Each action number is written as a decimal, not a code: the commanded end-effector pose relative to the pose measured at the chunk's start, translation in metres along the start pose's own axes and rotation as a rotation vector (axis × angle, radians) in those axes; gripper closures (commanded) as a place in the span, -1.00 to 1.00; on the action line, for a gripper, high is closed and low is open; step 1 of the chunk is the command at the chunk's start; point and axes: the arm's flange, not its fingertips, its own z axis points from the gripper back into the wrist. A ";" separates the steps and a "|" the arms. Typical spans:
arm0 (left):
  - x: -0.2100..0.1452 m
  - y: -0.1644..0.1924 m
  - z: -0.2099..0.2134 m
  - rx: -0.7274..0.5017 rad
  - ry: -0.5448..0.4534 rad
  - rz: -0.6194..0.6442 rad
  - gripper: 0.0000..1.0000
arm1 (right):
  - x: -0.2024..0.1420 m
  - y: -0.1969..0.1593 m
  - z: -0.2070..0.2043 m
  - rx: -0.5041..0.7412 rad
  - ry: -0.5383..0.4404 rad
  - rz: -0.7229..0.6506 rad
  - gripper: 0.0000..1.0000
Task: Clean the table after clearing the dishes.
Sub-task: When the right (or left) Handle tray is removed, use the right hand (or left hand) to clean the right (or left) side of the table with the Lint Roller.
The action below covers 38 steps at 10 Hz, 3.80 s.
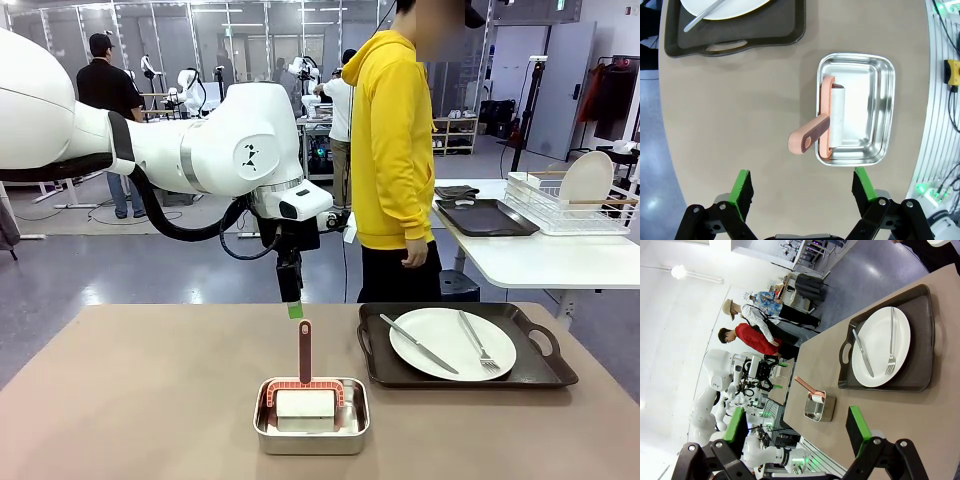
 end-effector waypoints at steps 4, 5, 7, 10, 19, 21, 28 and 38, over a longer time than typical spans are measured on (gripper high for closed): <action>-0.027 0.010 0.032 -0.085 -0.100 0.108 -1.00 | -0.002 0.003 0.001 0.006 -0.002 0.004 -1.00; -0.047 0.011 0.046 -0.143 -0.159 0.156 -1.00 | -0.002 0.003 0.001 0.006 -0.002 0.004 -1.00; -0.114 0.011 0.068 -0.216 -0.365 0.286 -1.00 | -0.002 0.003 0.001 0.006 -0.002 0.004 -1.00; -0.246 -0.004 0.082 -0.344 -0.628 0.517 -1.00 | -0.002 0.003 0.001 0.006 -0.002 0.004 -1.00; -0.621 -0.030 0.011 -0.832 -1.030 1.195 -1.00 | -0.002 0.003 0.001 0.006 -0.002 0.004 -1.00; -0.657 -0.040 0.001 -0.851 -1.073 1.296 -1.00 | -0.002 0.003 0.001 0.006 -0.002 0.004 -1.00; -0.666 -0.048 -0.012 -0.836 -1.034 1.325 -1.00 | -0.002 0.003 0.001 0.006 -0.002 0.004 -1.00; -0.666 -0.048 -0.012 -0.836 -1.034 1.325 -1.00 | -0.002 0.003 0.001 0.006 -0.002 0.004 -1.00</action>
